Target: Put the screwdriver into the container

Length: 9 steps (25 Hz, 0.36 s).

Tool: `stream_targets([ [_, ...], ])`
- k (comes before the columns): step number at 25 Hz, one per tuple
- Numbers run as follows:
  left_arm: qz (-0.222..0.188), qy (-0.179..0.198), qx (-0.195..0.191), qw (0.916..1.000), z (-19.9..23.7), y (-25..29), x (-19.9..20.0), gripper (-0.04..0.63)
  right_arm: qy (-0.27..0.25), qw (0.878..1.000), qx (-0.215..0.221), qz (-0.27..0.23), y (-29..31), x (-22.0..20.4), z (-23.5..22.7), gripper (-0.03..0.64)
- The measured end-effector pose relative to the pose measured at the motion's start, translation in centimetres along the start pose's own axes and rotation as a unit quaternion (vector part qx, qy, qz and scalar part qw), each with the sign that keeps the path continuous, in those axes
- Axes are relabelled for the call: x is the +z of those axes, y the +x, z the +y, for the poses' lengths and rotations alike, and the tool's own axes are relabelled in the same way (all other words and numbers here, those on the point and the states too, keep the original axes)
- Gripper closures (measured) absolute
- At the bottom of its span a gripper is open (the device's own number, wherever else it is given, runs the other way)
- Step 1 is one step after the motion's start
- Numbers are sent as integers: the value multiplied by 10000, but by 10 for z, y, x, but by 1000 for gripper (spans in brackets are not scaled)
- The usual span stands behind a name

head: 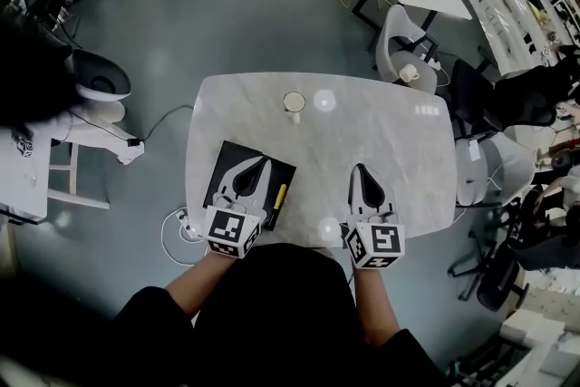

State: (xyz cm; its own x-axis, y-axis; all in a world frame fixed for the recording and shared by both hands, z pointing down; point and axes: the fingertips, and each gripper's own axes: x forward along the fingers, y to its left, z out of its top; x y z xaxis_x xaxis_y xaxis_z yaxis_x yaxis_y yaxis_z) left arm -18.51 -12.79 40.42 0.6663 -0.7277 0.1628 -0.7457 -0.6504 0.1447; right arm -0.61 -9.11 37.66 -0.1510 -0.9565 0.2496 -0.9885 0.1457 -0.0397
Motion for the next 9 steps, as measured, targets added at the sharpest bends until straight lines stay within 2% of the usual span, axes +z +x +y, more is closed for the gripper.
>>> stream_targets([
  [9,50,7,53,10000,-5,8,-3,579,2,10000,62,66,2,-4,-10,606],
])
